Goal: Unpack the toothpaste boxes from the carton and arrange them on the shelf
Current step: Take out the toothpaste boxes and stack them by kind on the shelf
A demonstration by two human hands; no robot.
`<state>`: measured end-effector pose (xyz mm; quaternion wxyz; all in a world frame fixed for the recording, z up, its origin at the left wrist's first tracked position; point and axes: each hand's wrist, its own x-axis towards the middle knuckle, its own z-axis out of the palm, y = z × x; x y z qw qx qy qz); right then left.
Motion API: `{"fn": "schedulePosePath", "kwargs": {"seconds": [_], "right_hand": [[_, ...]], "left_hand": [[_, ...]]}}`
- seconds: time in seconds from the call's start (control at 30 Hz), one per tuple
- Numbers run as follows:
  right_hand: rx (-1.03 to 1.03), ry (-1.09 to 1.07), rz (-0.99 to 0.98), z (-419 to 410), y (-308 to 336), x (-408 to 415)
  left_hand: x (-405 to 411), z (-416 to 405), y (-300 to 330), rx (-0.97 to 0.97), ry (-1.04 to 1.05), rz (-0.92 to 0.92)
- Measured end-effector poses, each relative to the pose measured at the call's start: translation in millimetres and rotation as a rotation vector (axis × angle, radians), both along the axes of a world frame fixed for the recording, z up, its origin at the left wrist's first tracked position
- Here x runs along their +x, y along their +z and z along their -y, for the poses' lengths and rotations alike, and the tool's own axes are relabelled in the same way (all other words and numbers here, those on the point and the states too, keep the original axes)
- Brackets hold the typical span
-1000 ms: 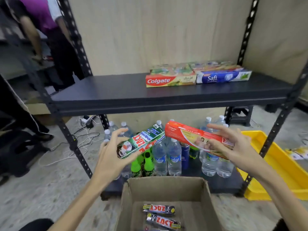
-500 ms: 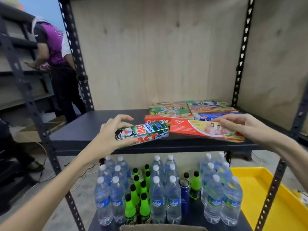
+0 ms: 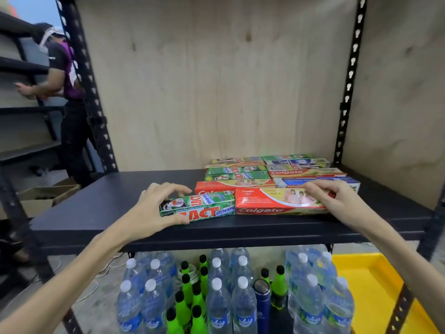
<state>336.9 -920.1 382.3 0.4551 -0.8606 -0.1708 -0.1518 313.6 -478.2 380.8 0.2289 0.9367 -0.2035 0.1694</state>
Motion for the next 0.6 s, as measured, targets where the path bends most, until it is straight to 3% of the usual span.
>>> {"fn": "schedulePosePath", "kwargs": {"seconds": [0.17, 0.37, 0.5, 0.6], "right_hand": [[-0.038, -0.082, 0.193, -1, -11, 2], [-0.011, -0.19, 0.306, -7, -12, 11], [-0.234, -0.132, 0.314, 3, -20, 17], [-0.385, -0.019, 0.206, 6, -19, 13]], "left_hand": [[1, 4, -3, -0.089, 0.0, 0.01], [4, 3, -4, 0.013, 0.053, 0.085], [5, 4, -6, 0.034, 0.102, 0.098], [5, 7, -3, -0.027, 0.078, 0.075]]}}
